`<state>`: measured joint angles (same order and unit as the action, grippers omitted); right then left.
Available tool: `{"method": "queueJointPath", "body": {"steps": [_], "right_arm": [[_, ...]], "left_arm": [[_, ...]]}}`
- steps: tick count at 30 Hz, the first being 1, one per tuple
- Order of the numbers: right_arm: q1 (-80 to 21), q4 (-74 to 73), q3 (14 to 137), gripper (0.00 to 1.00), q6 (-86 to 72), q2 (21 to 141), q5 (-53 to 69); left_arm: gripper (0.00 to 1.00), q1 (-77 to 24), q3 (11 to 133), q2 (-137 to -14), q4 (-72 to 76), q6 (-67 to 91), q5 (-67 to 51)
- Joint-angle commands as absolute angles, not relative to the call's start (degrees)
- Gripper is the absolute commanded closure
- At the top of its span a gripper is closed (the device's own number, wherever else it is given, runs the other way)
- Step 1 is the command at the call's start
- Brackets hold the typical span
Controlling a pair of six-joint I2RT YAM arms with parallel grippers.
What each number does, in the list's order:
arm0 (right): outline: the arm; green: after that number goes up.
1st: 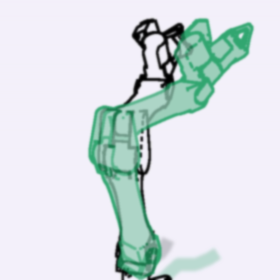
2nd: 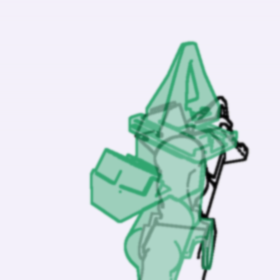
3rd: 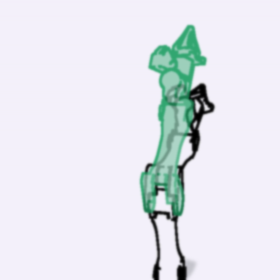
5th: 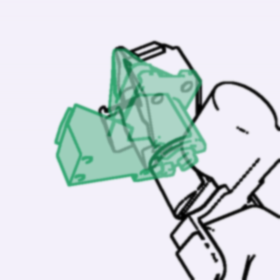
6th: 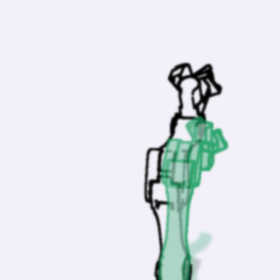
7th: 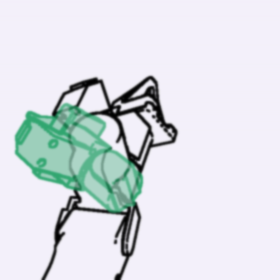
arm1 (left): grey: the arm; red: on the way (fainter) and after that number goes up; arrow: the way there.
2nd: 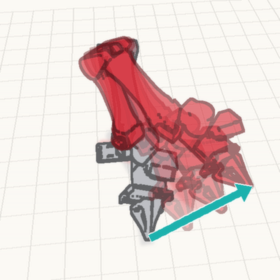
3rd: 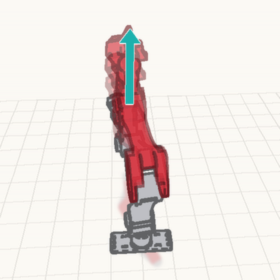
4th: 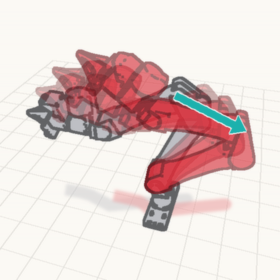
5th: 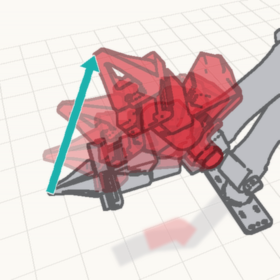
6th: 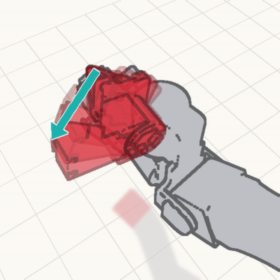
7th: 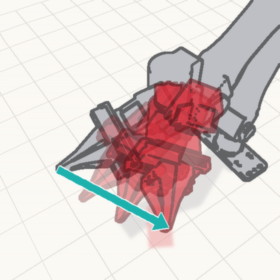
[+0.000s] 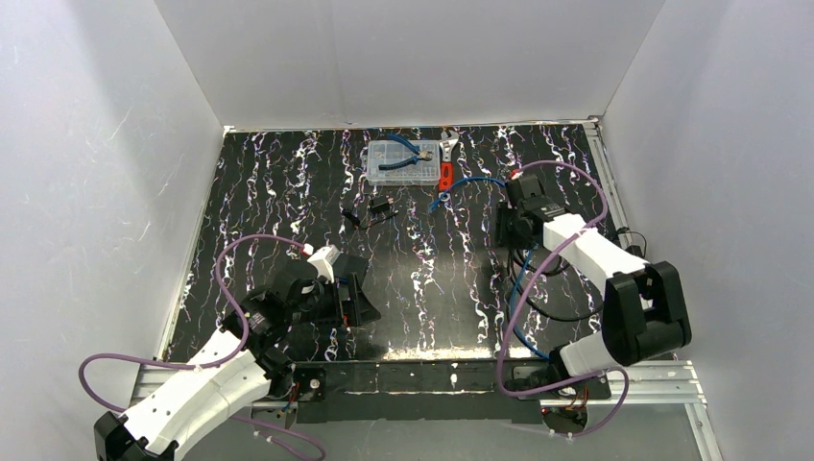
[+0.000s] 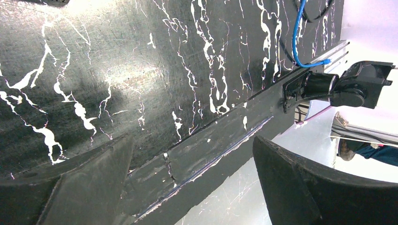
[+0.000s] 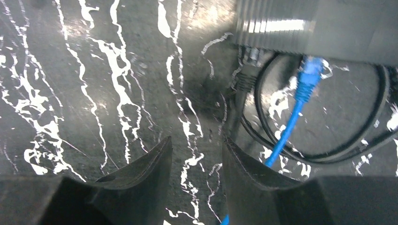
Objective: Insert the plug into the switch port
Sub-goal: Move the switch port to the center of the board.
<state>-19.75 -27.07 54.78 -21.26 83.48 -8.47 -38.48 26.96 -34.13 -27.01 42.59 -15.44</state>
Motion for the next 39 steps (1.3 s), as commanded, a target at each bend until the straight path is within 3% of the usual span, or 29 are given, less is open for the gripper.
{"method": "queueJointPath", "body": {"steps": [1,8,19,25,39], "right_arm": [[-19.60,-28.23,52.60,0.49,-24.77,76.48,-15.16],[-18.90,-38.48,52.77,0.50,-32.67,73.00,-20.29],[-12.53,-43.04,47.54,0.52,-39.89,64.91,-21.48],[-7.80,-40.50,45.90,0.53,-38.35,68.22,-15.85],[-6.52,-37.23,49.31,0.53,-33.39,81.74,-17.27]], "left_arm": [[0.02,-38.84,26.71,-34.10,-27.26,41.99,-15.76],[0.02,-38.83,26.62,-34.01,-26.72,41.77,-16.61],[0.02,-38.78,26.16,-31.97,-25.83,42.01,-18.32],[0.02,-38.78,26.02,-32.11,-25.35,42.04,-19.18],[0.02,-38.79,25.93,-32.88,-24.99,42.02,-19.73]]}}
